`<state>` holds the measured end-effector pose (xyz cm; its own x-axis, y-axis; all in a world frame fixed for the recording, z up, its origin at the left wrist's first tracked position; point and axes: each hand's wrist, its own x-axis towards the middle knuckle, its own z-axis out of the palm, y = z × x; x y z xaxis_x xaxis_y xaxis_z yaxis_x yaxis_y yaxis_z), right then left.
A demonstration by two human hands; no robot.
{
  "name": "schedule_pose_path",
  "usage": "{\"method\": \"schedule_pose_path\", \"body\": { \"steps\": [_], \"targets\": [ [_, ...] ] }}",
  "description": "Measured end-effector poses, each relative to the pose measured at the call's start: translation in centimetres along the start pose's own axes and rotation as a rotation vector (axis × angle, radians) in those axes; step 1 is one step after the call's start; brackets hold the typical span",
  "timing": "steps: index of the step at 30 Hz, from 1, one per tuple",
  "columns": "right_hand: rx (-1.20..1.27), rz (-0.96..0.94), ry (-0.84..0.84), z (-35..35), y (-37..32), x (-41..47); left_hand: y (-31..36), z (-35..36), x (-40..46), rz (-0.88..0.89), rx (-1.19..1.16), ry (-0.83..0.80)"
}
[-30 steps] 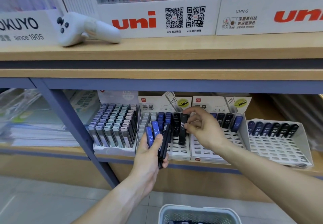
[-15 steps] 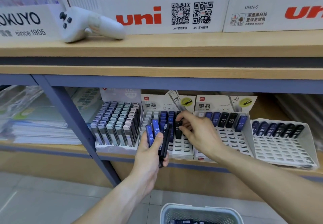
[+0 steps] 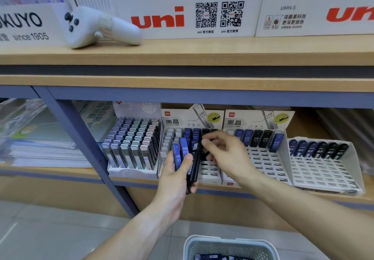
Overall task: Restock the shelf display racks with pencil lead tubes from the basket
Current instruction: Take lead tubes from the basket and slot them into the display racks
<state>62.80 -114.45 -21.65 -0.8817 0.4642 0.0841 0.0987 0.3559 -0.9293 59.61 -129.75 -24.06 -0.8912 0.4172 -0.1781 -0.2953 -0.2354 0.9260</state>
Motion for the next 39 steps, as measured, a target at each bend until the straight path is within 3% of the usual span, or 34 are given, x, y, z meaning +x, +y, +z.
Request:
{"method": "schedule_pose_path", "body": {
  "steps": [2, 6, 18, 26, 33, 39],
  "targets": [
    [0.252, 0.174, -0.110, -0.3, -0.4, -0.7, -0.1, 0.3, -0.1, 0.009, 0.023, -0.026],
    [0.376, 0.280, -0.120, -1.5, 0.0, -1.4, -0.6, 1.0, -0.5, 0.012, 0.088, -0.055],
    [0.405, 0.306, -0.020, -4.1, 1.1, -1.4, -1.1, 2.6, -0.5, -0.016, 0.184, 0.006],
    [0.009, -0.051, 0.125, -4.6, 2.1, -0.3, -0.4, 2.2, -0.4, 0.009, 0.145, 0.074],
    [-0.378, -0.379, 0.062, -3.4, 2.8, 0.1, 0.2, 1.5, -0.6, 0.015, 0.156, 0.082],
    [-0.445, -0.414, 0.014, -2.6, 3.1, 0.4, 0.3, 1.4, -0.6, 0.013, 0.140, 0.084]
  ]
}}
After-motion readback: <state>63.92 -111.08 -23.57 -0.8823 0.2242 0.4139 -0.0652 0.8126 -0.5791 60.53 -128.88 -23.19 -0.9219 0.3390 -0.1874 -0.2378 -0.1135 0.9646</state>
